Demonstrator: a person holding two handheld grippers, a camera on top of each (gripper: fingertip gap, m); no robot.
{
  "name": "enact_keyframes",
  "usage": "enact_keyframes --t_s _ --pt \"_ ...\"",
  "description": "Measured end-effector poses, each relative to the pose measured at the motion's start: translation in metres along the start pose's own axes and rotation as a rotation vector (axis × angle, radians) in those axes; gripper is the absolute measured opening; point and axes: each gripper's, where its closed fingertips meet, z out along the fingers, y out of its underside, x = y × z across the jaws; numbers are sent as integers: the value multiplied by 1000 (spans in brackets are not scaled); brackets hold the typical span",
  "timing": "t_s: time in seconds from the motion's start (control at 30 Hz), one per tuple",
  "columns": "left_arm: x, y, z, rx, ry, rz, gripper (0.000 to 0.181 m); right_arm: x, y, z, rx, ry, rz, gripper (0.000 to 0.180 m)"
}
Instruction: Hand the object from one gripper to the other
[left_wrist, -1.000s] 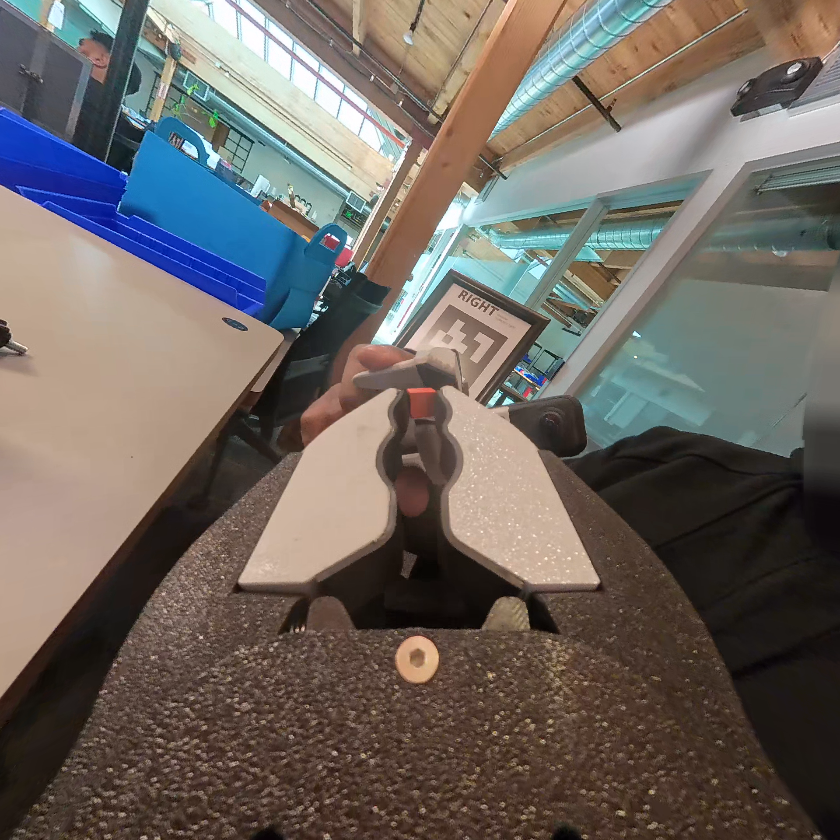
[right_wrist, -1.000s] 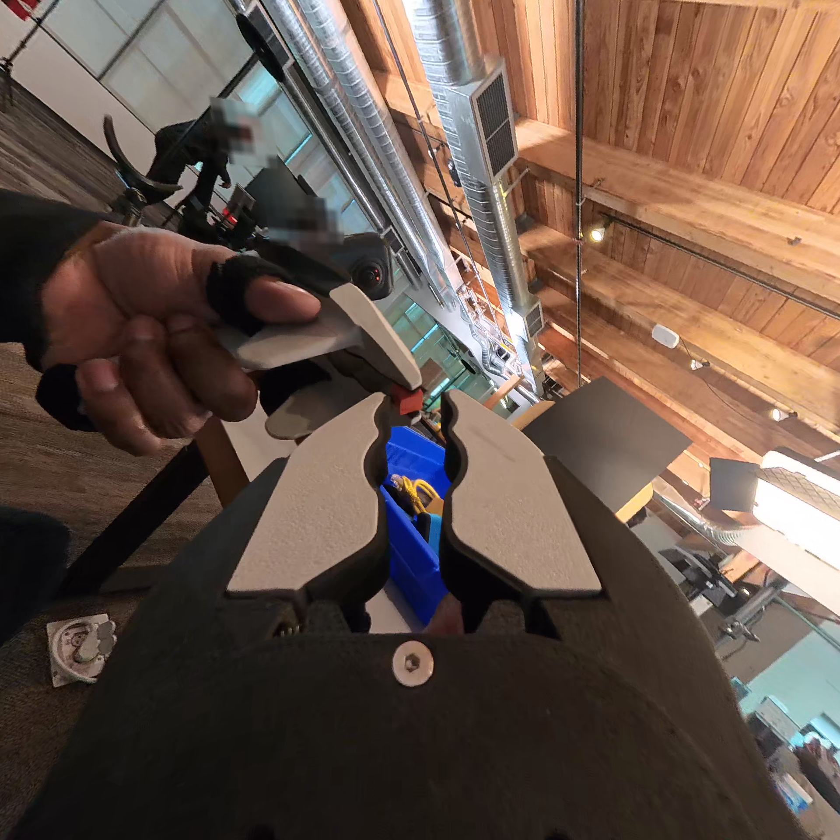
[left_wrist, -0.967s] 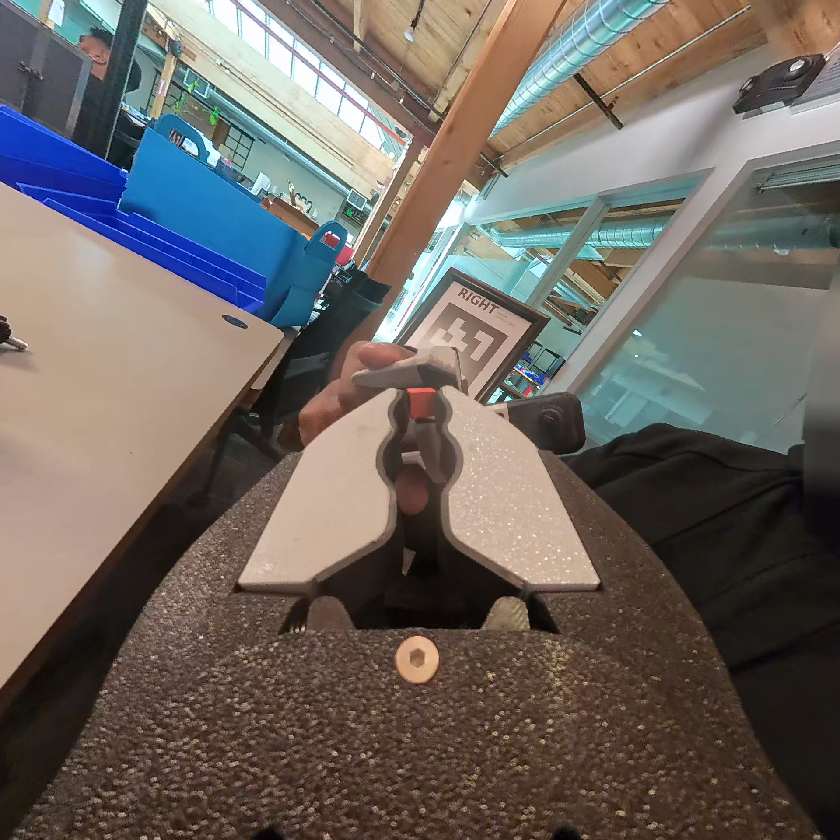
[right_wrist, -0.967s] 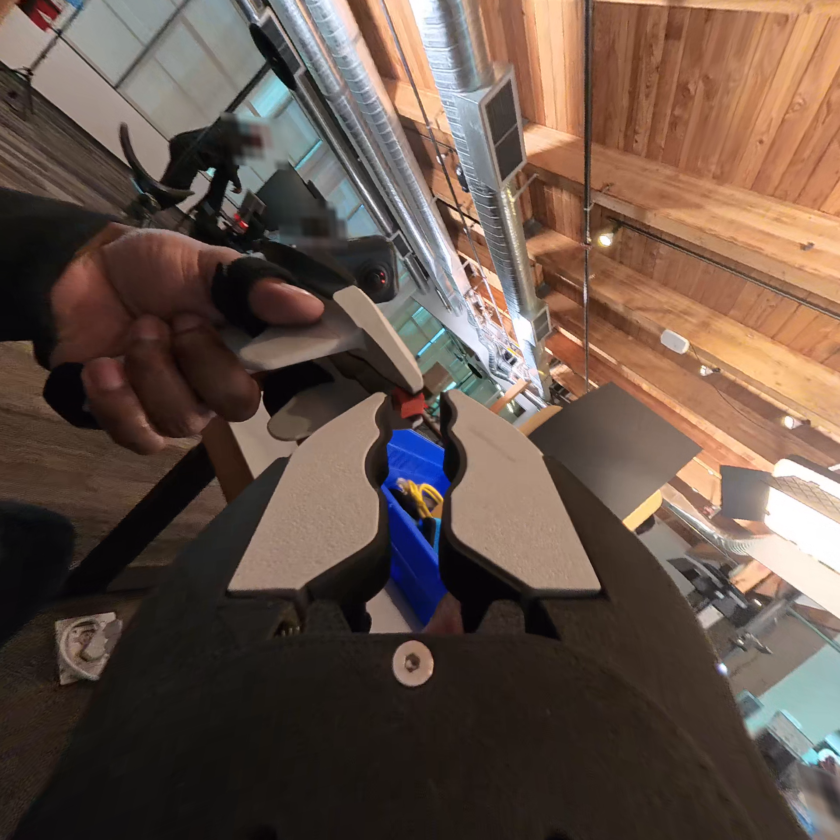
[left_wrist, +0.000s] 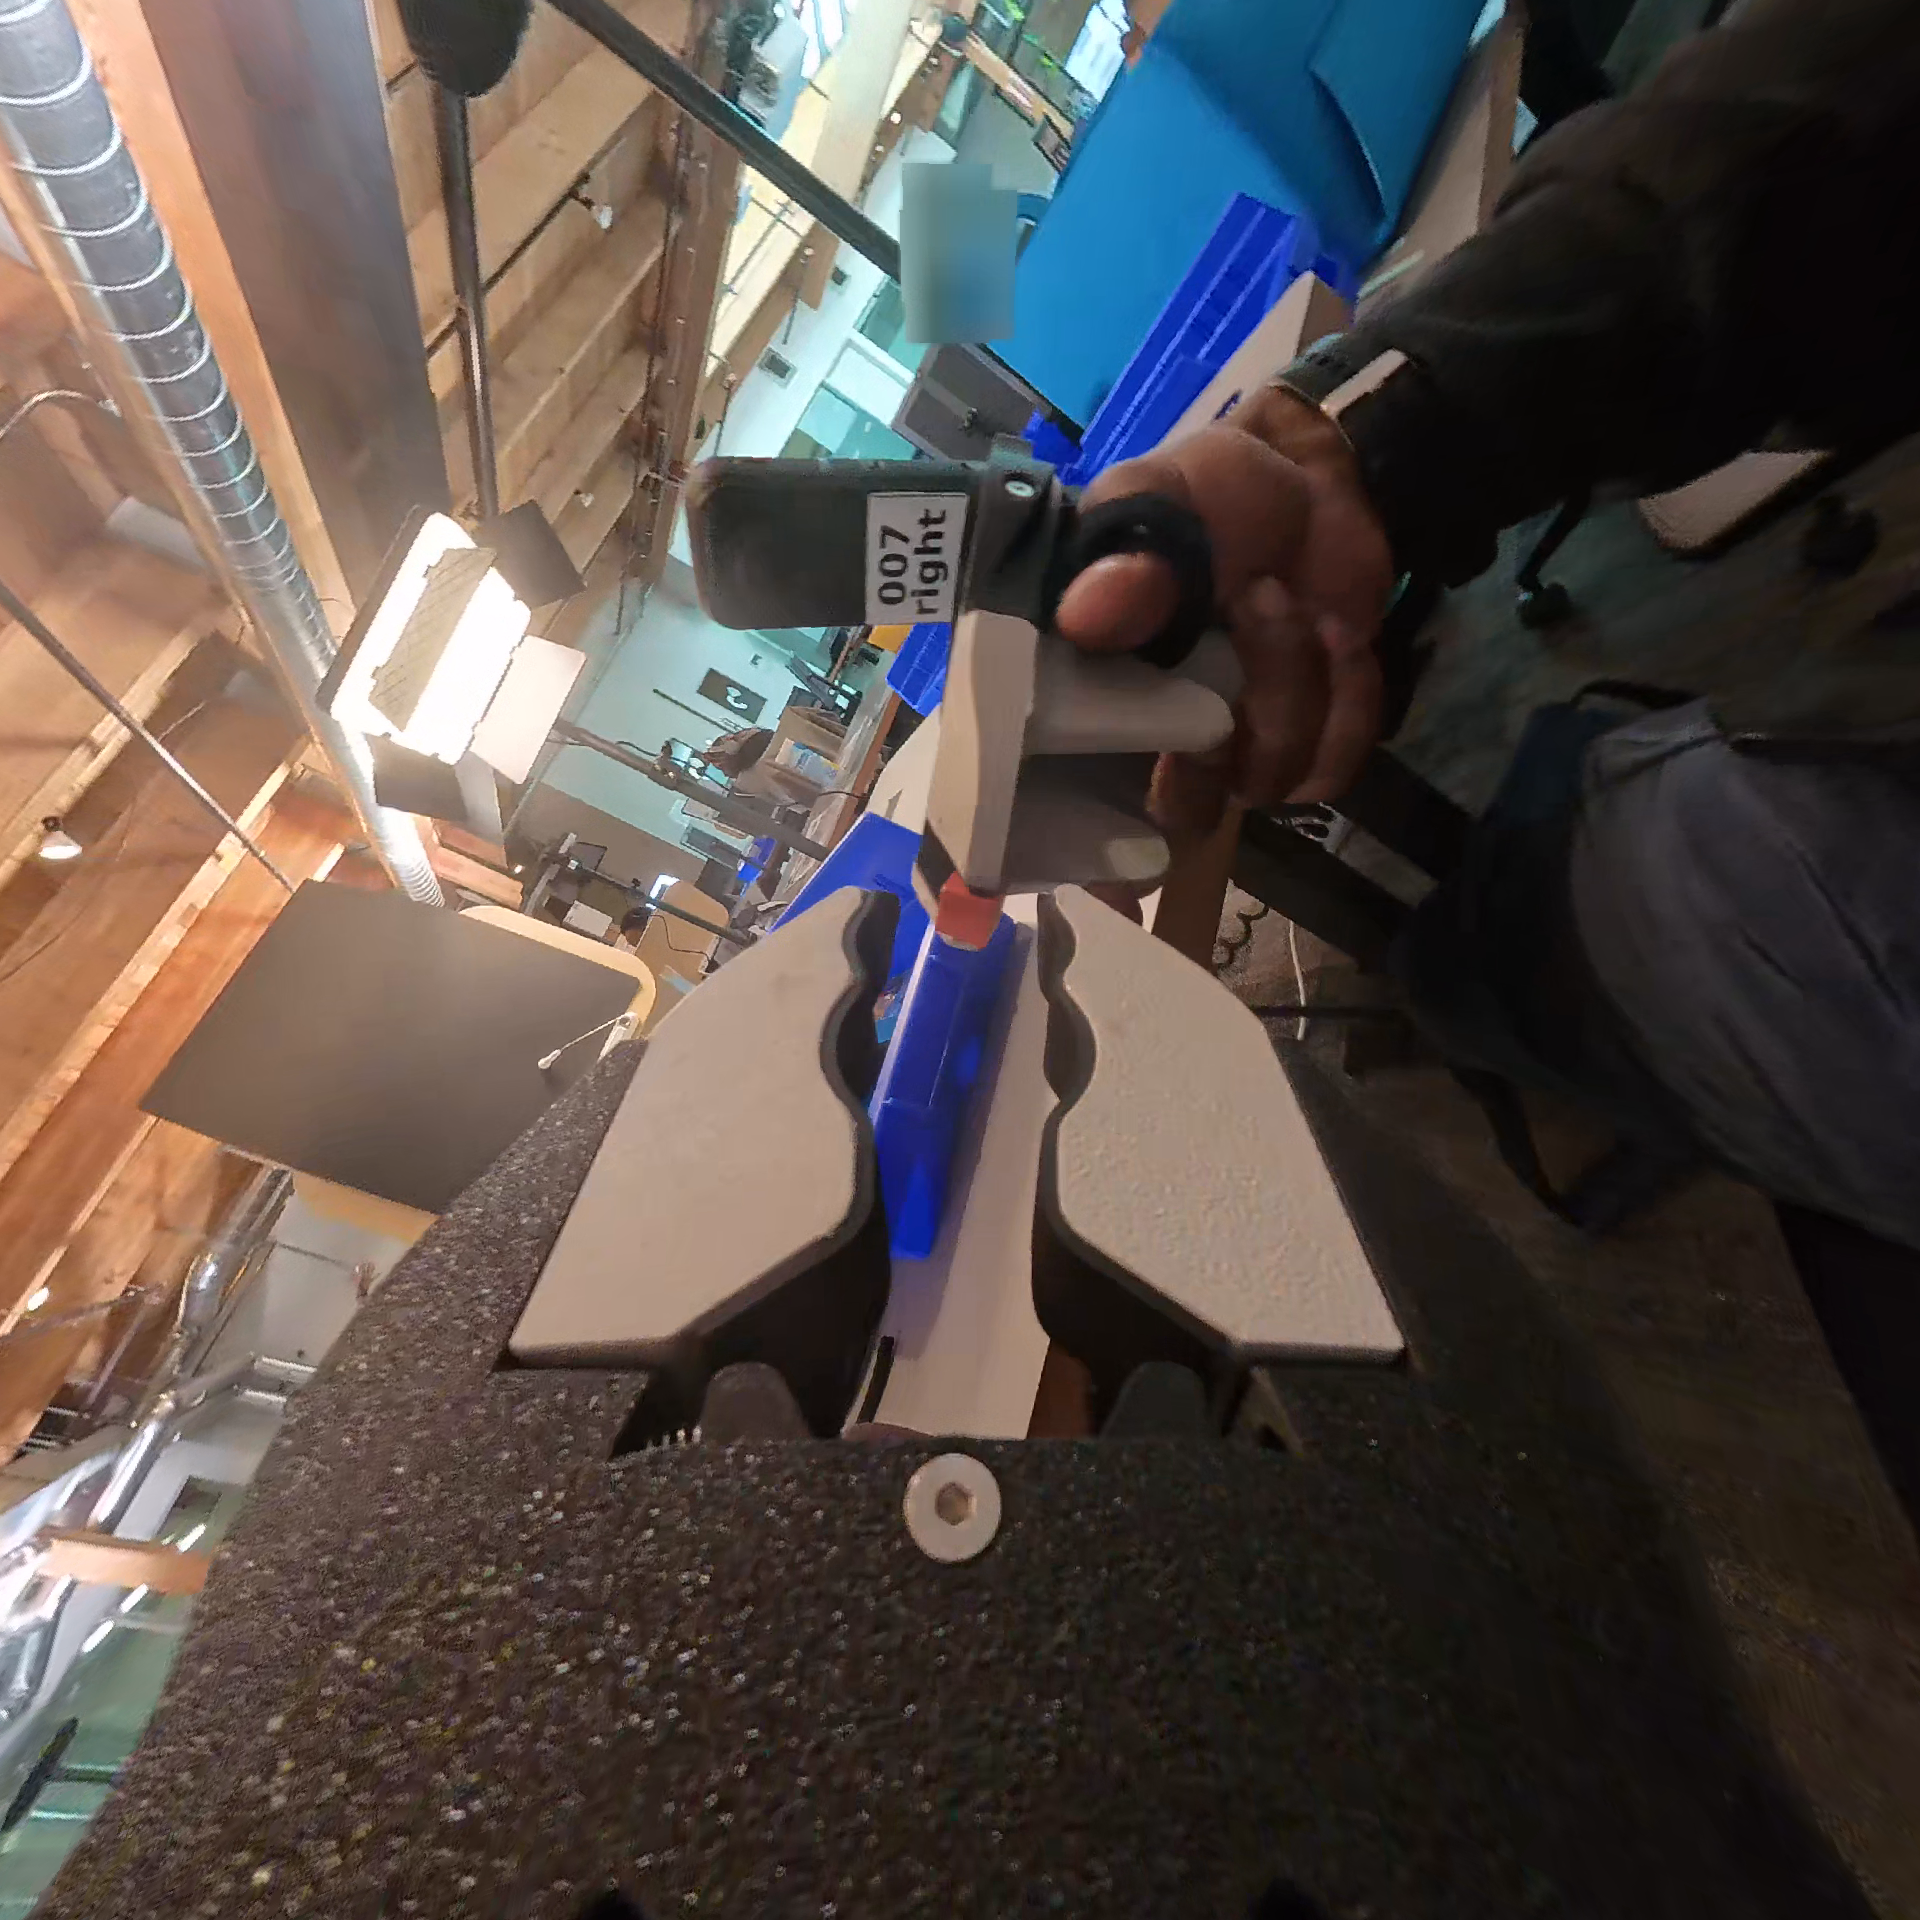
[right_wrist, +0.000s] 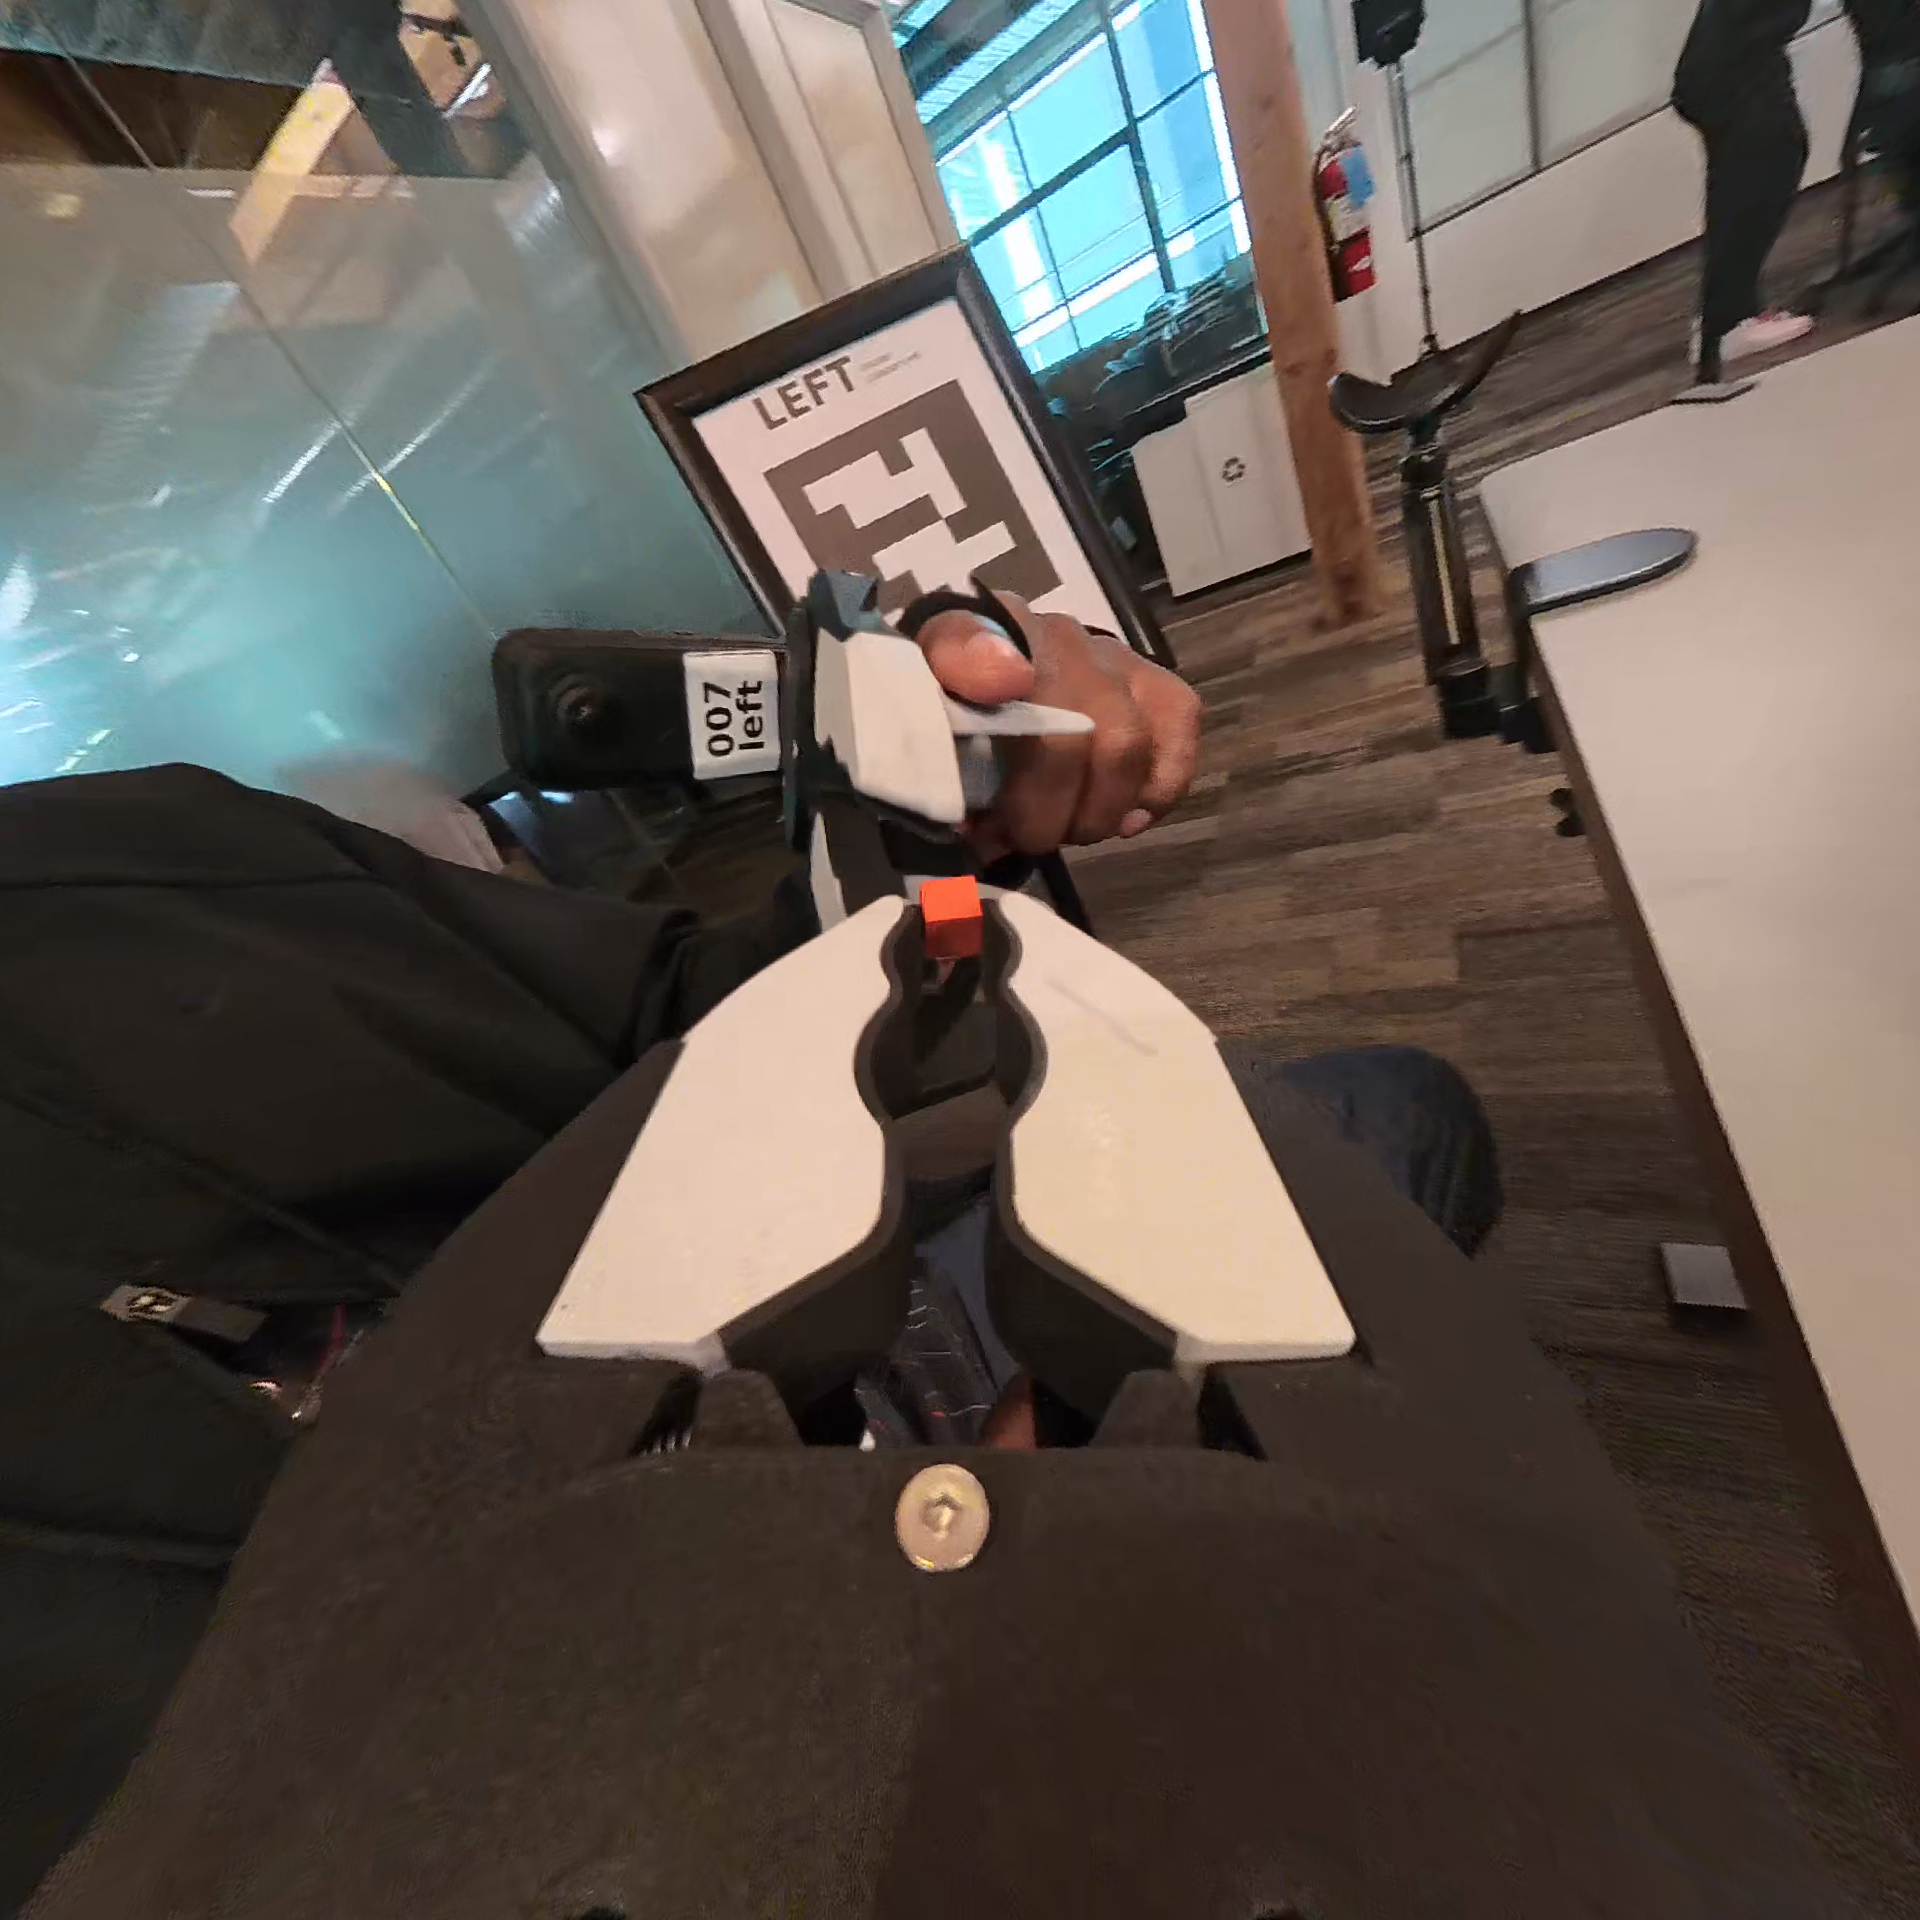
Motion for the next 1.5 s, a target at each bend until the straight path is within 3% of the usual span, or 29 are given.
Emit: enact_keyframes --t_s 0.3,0.43,0.6,0.8,0.93,1.2,1.3,1.5 --pt "11 -3 14 36 78 32 12 -7 8 -8 -38 11 5 10" --pt "3 -2 22 73 88 -95 11 -1 -2 -19 38 136 -134 16" --pt "-24 -7 30 177 128 -509 11 7 -17 -46 106 407 -482 19" --pt "-23 -11 48 267 452 -1181 11 7 -14 -61 -21 743 -1016 22" --pt "-10 -17 59 316 679 -1412 11 3 -17 -69 -41 881 -1178 25" --pt "13 -30 79 300 896 -1449 11 -5 -8 -85 -140 972 -1242 25" --pt "20 -34 84 298 959 -1439 11 -5 -5 -91 -171 1015 -1240 15" --pt "17 -41 89 374 932 -1297 15 -9 -9 -104 -91 1035 -1079 12"
